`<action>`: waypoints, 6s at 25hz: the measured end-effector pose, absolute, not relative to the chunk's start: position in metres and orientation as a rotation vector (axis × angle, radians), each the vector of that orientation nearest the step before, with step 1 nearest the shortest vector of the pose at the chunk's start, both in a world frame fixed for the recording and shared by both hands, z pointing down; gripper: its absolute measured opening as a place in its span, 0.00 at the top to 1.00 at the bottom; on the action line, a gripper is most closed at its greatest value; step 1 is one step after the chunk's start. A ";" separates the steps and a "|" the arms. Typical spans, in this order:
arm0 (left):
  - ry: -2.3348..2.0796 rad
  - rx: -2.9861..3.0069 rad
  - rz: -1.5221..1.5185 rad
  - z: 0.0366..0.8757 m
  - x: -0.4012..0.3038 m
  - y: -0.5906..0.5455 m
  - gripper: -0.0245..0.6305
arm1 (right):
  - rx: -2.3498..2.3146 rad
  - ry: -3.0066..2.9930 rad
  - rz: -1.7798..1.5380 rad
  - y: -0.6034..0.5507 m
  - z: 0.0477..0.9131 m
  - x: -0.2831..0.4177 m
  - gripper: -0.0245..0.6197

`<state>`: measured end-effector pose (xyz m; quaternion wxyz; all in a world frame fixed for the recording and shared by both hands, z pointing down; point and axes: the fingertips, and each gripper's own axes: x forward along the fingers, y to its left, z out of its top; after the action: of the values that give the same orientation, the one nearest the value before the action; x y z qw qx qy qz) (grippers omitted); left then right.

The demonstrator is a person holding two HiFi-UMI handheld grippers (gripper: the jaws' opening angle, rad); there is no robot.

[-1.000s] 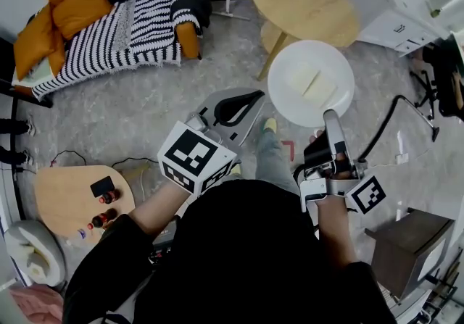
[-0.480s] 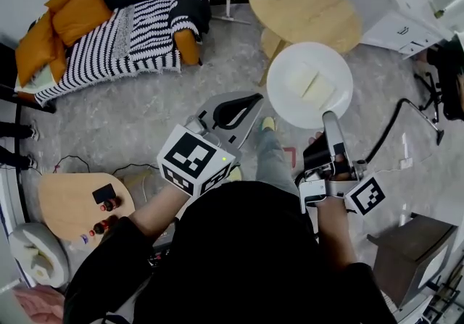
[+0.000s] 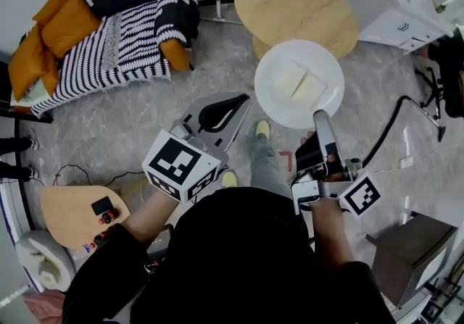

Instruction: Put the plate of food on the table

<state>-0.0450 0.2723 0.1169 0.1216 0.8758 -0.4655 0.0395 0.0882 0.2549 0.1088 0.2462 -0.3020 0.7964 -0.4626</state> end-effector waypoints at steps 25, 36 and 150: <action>-1.405 2.457 0.126 0.126 -0.055 0.156 0.95 | -0.829 2.157 -1.382 0.140 0.128 0.084 0.93; -1.386 2.420 0.184 0.137 -0.029 0.072 0.95 | -0.821 2.128 -1.451 0.059 0.140 0.106 0.93; -1.202 2.157 0.377 0.309 -0.058 -0.088 0.95 | -1.144 1.861 -1.579 -0.116 0.297 0.146 0.93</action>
<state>-0.0582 -0.0885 0.3088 0.3163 0.8192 -0.4565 0.1431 0.1455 -0.1162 0.2966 0.2212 -0.4139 0.6732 -0.5714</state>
